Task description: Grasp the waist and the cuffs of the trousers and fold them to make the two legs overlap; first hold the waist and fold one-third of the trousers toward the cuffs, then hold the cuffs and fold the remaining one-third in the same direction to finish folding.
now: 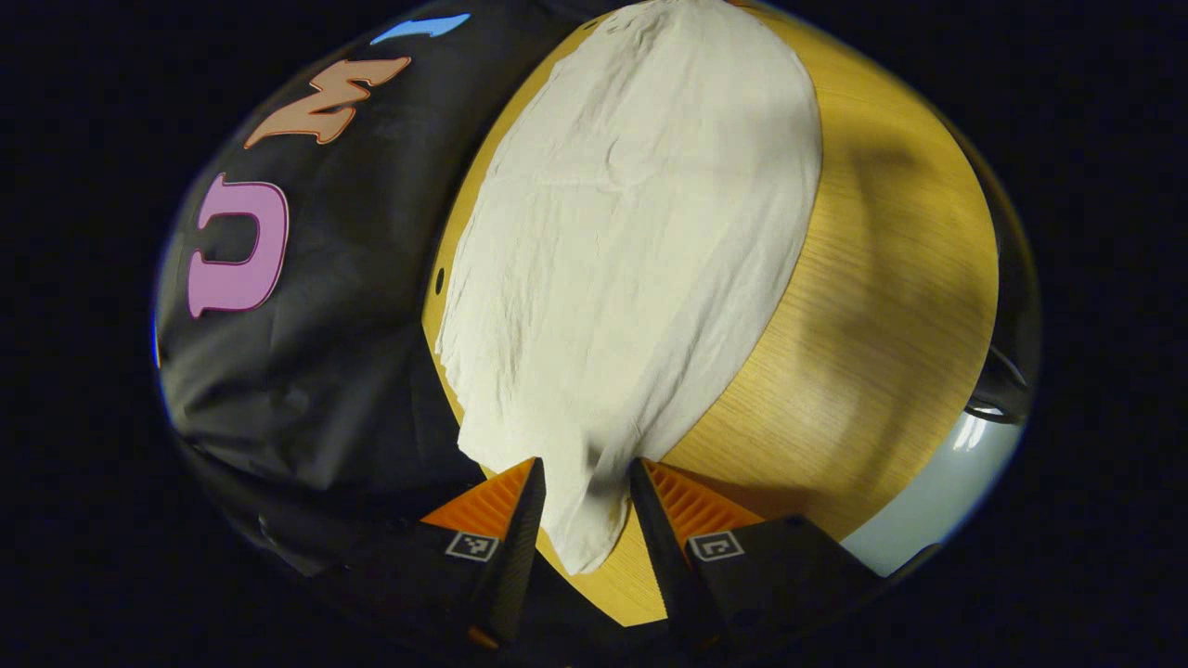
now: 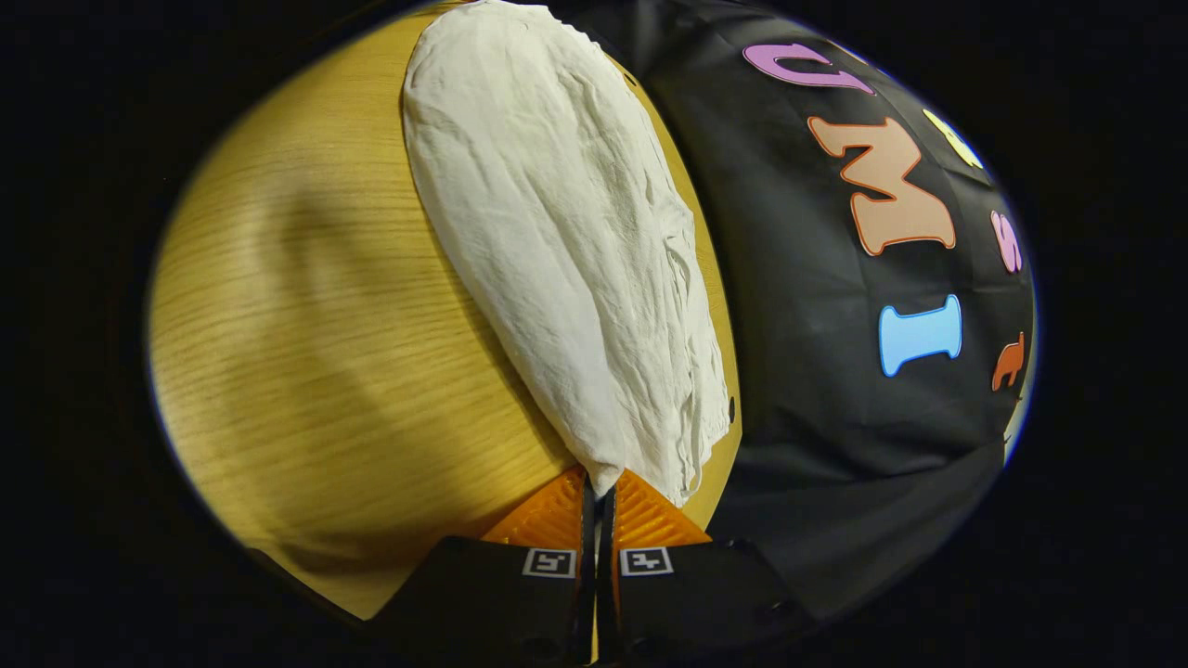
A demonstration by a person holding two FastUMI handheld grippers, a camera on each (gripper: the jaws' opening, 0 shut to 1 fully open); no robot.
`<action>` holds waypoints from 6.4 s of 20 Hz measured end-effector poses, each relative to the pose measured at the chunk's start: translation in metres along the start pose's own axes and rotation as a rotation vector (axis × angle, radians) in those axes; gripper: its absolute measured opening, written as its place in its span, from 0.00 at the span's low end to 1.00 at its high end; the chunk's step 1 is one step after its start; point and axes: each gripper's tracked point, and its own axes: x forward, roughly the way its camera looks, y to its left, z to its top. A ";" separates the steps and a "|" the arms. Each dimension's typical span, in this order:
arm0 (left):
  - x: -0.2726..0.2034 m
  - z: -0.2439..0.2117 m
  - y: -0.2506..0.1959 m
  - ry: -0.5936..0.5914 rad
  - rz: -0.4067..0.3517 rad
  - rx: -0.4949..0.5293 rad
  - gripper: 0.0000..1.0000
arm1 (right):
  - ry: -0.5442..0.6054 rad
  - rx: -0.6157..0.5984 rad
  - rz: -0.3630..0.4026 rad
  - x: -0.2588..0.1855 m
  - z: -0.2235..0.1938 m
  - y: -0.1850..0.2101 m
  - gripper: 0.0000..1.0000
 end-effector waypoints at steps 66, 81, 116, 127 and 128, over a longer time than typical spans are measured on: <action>0.142 0.117 0.189 -0.034 0.100 -0.766 0.00 | 0.171 0.706 -0.127 0.197 0.081 -0.176 0.17; 0.015 0.241 0.198 -0.436 -0.040 -1.117 0.96 | 0.033 1.206 -0.186 0.138 0.043 -0.188 0.98; -0.112 0.220 0.140 -0.457 0.078 -1.391 0.95 | -0.013 2.054 0.092 0.118 -0.008 -0.179 0.19; -0.104 0.188 0.162 -0.479 0.052 -1.380 0.96 | -0.230 2.028 0.154 0.087 0.090 -0.230 0.19; -0.101 0.184 0.163 -0.481 0.049 -1.385 0.96 | -0.246 2.024 0.159 0.083 0.100 -0.232 0.19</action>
